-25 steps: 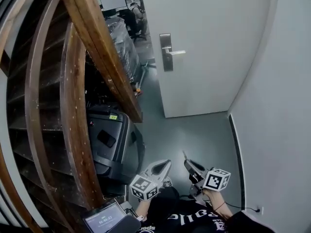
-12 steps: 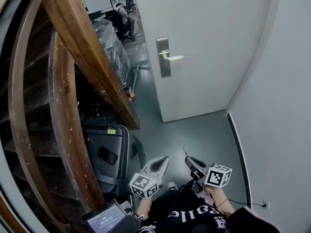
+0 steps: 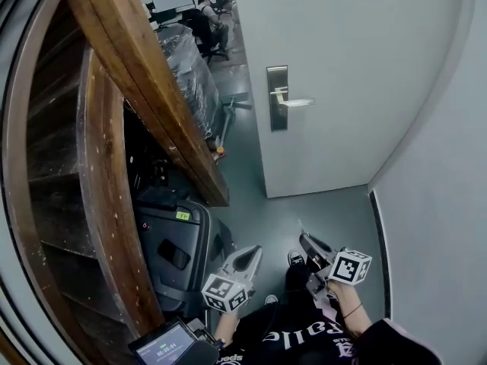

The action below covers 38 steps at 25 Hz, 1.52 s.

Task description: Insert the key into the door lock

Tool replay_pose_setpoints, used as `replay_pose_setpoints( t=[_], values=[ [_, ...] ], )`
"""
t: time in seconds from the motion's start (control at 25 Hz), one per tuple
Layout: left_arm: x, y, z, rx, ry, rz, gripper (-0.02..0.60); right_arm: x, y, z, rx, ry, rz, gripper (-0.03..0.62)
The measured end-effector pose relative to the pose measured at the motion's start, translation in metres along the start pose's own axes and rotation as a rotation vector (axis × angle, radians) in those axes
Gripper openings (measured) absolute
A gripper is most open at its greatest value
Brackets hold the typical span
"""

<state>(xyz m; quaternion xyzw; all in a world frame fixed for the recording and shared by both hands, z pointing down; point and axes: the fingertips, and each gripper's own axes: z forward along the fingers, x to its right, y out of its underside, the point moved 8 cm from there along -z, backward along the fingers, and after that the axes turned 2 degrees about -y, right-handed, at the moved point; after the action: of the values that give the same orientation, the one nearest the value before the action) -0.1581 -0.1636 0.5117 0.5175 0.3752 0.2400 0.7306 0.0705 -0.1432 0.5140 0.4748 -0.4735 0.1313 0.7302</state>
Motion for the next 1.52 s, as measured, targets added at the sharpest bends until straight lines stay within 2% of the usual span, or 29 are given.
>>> replay_pose_setpoints(
  t=[0.24, 0.4, 0.6, 0.8, 0.96, 1.12, 1.52],
  values=[
    [-0.035, -0.029, 0.048, 0.065, -0.112, -0.023, 0.005, 0.038, -0.071, 0.058, -0.048, -0.046, -0.009, 0.037],
    [-0.049, -0.052, 0.086, 0.116, -0.151, -0.035, 0.005, 0.060, -0.120, 0.098, -0.080, -0.086, -0.015, 0.037],
    [-0.058, -0.068, 0.125, 0.137, -0.180, -0.031, 0.005, 0.091, -0.174, 0.146, -0.095, -0.101, -0.030, 0.037],
    [-0.070, -0.073, 0.138, 0.148, -0.253, -0.046, 0.005, 0.120, -0.214, 0.197, -0.089, -0.115, -0.006, 0.037],
    [-0.080, -0.073, 0.140, 0.158, -0.315, -0.061, 0.005, 0.141, -0.236, 0.233, -0.057, -0.103, 0.046, 0.037],
    [-0.086, -0.070, 0.144, 0.157, -0.346, -0.078, 0.005, 0.159, -0.247, 0.262, -0.018, -0.090, 0.117, 0.037],
    [-0.085, -0.066, 0.153, 0.130, -0.327, -0.095, 0.005, 0.164, -0.263, 0.296, 0.039, -0.103, 0.197, 0.037]
  ],
)
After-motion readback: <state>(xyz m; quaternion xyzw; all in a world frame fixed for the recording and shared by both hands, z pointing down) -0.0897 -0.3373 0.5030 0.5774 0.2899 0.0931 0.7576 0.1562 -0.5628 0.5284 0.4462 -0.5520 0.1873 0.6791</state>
